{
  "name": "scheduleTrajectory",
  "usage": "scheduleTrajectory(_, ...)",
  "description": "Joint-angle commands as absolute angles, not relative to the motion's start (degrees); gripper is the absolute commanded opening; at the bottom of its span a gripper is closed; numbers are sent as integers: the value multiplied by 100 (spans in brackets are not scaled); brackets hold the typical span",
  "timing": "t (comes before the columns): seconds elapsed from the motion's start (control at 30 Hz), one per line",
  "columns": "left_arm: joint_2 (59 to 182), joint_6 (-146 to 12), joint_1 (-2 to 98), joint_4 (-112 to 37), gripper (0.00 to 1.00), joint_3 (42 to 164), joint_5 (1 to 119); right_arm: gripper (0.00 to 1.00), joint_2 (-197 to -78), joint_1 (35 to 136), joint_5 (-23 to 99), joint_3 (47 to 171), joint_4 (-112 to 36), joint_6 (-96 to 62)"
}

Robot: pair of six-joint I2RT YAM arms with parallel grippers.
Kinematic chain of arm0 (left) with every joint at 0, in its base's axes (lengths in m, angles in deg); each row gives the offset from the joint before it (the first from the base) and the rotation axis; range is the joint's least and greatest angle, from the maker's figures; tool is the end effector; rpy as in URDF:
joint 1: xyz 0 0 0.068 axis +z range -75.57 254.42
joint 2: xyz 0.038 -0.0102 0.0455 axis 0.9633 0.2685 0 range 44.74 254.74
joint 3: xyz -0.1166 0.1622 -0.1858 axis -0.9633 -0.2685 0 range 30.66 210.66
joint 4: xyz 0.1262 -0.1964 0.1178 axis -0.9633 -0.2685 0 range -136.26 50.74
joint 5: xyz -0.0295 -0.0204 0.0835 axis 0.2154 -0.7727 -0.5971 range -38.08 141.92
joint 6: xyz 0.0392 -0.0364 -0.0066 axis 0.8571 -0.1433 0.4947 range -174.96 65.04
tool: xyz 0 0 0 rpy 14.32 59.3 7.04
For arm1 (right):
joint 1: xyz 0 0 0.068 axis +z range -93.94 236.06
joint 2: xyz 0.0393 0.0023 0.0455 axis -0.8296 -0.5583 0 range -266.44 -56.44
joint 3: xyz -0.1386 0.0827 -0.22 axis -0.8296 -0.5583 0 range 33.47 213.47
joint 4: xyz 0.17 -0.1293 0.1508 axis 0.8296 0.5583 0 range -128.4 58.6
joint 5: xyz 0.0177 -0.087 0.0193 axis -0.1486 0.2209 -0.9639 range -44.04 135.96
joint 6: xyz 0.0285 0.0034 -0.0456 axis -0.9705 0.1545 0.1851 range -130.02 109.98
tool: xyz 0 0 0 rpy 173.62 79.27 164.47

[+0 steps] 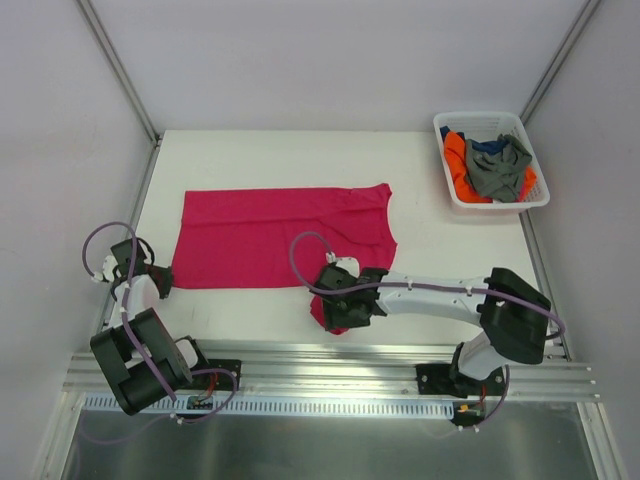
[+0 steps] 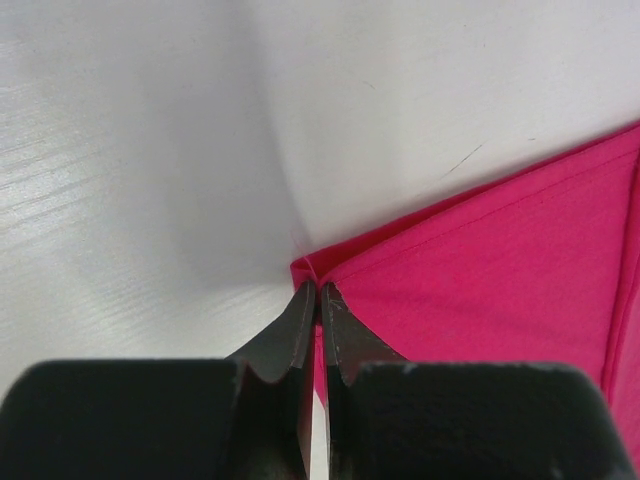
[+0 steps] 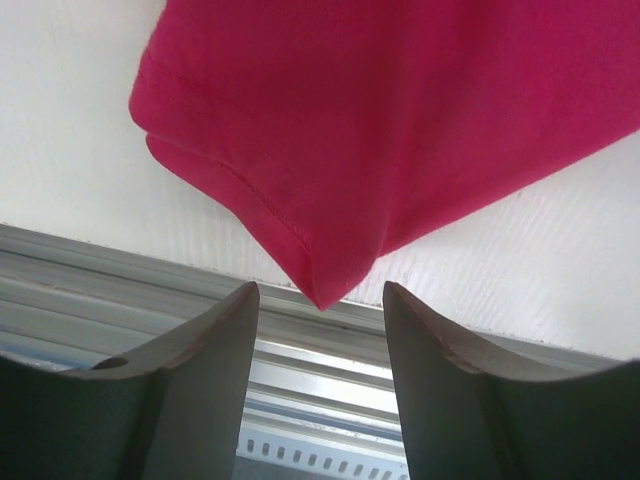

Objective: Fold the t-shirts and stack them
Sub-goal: Fold the tshirt

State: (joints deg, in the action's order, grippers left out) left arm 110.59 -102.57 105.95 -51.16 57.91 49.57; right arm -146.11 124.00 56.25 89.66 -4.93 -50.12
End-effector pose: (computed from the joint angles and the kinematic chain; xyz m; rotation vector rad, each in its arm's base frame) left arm 0.1787 0.1114 0.1639 -1.5762 1.8790 -0.0734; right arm 0.1180 0.2743 0.1921 -0.6118 2.6773 0.3078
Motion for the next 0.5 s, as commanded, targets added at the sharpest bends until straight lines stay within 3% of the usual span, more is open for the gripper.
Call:
scheduleTrajectory(0.0, 10961, -10338, 10580, -5227, 0, 5826, 4726, 57, -14609, 12558, 5826, 9271, 17, -5274)
scheduleTrajectory(0.27, 10917, -10294, 10545, -5253, 0, 5870, 4665, 47, -14644, 12611, 5897, 9192, 132, -5370)
scheduleTrajectory(0.47, 10899, -10277, 10545, -5262, 0, 5870, 4682, 46, -14644, 12602, 5923, 8885, -139, -5353)
